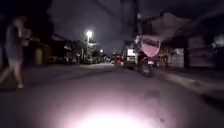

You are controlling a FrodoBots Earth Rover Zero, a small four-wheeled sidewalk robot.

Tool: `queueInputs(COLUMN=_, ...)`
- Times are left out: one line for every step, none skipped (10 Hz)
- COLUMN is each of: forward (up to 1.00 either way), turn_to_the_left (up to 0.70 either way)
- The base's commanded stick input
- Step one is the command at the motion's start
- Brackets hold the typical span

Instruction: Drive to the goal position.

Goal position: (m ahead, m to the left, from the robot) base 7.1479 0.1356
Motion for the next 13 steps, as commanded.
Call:
queueInputs(forward=1.00, turn_to_the_left=0.20)
queueInputs(forward=1.00, turn_to_the_left=0.34)
queueInputs(forward=1.00, turn_to_the_left=0.40)
queueInputs(forward=1.00, turn_to_the_left=0.20)
queueInputs(forward=1.00, turn_to_the_left=0.01)
queueInputs(forward=1.00, turn_to_the_left=0.00)
queueInputs(forward=1.00, turn_to_the_left=0.00)
queueInputs(forward=1.00, turn_to_the_left=0.00)
queueInputs(forward=1.00, turn_to_the_left=0.00)
queueInputs(forward=1.00, turn_to_the_left=0.00)
queueInputs(forward=1.00, turn_to_the_left=0.00)
queueInputs(forward=1.00, turn_to_the_left=0.00)
queueInputs(forward=1.00, turn_to_the_left=0.00)
